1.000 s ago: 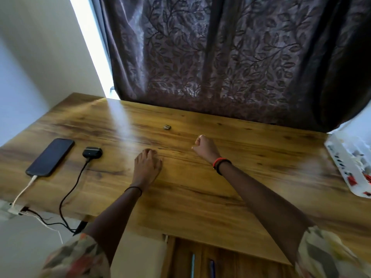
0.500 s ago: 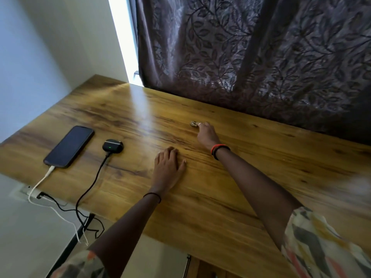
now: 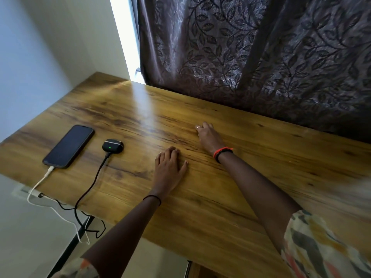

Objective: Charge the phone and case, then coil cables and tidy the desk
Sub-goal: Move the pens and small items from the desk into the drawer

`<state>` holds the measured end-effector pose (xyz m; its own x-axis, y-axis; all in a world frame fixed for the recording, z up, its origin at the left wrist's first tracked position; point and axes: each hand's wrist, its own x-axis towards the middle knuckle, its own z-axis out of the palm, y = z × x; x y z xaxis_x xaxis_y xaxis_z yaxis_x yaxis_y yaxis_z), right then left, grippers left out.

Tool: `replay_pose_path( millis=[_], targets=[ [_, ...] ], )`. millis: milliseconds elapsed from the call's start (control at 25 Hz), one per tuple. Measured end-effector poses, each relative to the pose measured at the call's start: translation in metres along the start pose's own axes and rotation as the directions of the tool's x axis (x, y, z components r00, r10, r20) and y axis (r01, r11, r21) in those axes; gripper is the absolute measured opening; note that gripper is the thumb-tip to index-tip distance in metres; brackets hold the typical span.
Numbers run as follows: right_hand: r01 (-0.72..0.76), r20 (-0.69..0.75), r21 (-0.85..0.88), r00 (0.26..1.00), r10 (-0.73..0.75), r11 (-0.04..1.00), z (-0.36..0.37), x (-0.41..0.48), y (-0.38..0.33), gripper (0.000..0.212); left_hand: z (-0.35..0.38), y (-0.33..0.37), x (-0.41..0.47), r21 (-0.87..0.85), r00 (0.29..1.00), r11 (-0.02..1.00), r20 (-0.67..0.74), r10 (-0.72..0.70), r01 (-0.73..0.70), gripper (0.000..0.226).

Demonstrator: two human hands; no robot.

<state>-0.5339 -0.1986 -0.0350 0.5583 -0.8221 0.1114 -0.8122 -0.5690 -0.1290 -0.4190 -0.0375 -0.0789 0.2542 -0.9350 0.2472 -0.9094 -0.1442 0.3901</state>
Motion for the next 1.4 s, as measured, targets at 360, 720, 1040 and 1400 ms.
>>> replay_pose_path(
  millis=[360,720,1040,1400],
  targets=[
    [-0.101,0.056,0.258,0.994,0.089,0.961,-0.044,-0.127,0.027,0.021,-0.011,0.004,-0.001,-0.076,0.998,0.996,0.046,0.045,-0.042,0.043],
    [-0.616,0.403,0.75,0.713,0.573,0.239,-0.066,-0.317,0.101,0.021,0.004,0.128,-0.069,-0.116,0.984,0.985,0.109,0.139,-0.126,0.038],
    [-0.6,0.467,0.8,0.636,0.614,0.014,-0.102,-0.477,0.146,0.008,0.033,0.259,-0.183,-0.183,0.941,0.955,0.202,0.271,-0.235,0.037],
    [-0.737,0.51,0.672,0.532,0.676,0.074,-0.099,-0.615,0.207,0.004,0.052,0.301,-0.215,-0.137,0.939,0.96,0.212,0.27,-0.245,0.04]
  ],
)
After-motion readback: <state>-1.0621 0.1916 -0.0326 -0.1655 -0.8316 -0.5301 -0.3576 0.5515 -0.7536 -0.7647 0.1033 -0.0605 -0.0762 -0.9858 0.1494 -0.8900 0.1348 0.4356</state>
